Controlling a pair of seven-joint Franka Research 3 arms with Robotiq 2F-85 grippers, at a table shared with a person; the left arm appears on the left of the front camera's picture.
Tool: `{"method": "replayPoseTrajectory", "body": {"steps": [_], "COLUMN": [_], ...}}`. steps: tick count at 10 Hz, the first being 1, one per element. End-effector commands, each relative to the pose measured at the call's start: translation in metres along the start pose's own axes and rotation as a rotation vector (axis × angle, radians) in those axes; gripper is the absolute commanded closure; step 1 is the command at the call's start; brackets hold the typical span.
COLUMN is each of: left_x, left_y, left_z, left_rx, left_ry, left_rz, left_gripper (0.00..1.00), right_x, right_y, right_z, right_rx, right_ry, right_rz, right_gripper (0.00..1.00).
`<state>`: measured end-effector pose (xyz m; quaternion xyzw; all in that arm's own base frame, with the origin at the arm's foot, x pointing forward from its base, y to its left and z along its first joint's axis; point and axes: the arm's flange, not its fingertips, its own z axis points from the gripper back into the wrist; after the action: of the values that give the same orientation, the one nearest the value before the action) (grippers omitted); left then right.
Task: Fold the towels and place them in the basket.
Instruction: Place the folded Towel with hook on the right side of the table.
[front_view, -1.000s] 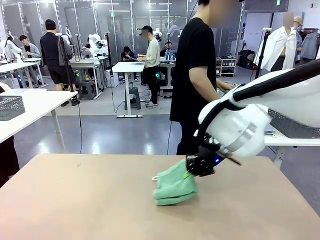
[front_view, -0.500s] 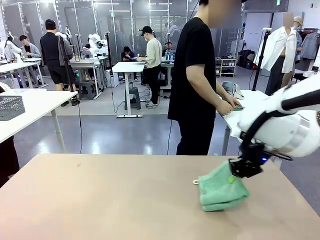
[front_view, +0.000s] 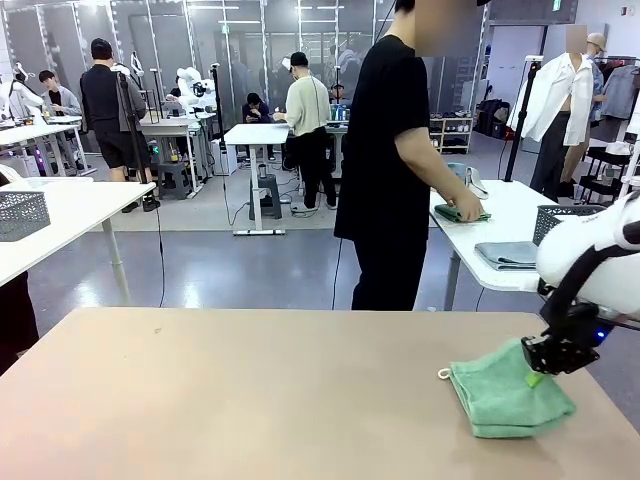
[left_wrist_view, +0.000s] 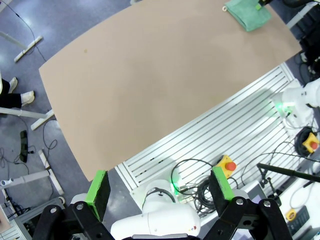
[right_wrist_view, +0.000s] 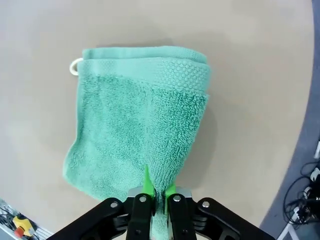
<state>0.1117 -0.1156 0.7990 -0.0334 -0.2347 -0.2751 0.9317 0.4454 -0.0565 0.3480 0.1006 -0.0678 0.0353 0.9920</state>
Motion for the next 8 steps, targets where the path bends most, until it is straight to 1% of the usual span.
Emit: {"method": "replayPoseTrajectory", "body": {"steps": [1, 2, 3, 4, 5, 7, 8], "left_x": [-0.006, -0.006, -0.006, -0.006, -0.006, -0.006, -0.006], "left_y": [-0.008, -0.008, -0.008, -0.008, -0.008, -0.008, -0.008], "left_z": [0.007, 0.007, 0.007, 0.007, 0.007, 0.007, 0.007], "left_rx": [-0.016, -0.016, -0.016, -0.016, -0.016, -0.016, -0.016], "left_ry": [-0.011, -0.011, -0.011, -0.011, -0.011, -0.011, -0.011], "left_rz": [-0.015, -0.015, -0.015, -0.015, -0.015, -0.015, -0.015], "left_gripper": [0.00, 0.00, 0.00, 0.00, 0.00, 0.00, 0.00], "right_x": [-0.001, -0.002, -0.003, -0.005, -0.007, -0.010, -0.009], "right_y": [-0.002, -0.001, 0.001, 0.003, 0.004, 0.009, 0.012], "right_z": [0.003, 0.006, 0.010, 0.012, 0.015, 0.024, 0.027], "right_rx": [-0.016, -0.040, -0.076, -0.101, -0.127, -0.144, -0.148], "right_ry": [0.009, 0.008, 0.017, 0.028, 0.031, 0.019, 0.017], "right_rz": [0.017, 0.030, 0.030, 0.031, 0.030, 0.033, 0.036], "right_gripper": [0.57, 0.42, 0.21, 0.06, 0.00, 0.00, 0.04]}}
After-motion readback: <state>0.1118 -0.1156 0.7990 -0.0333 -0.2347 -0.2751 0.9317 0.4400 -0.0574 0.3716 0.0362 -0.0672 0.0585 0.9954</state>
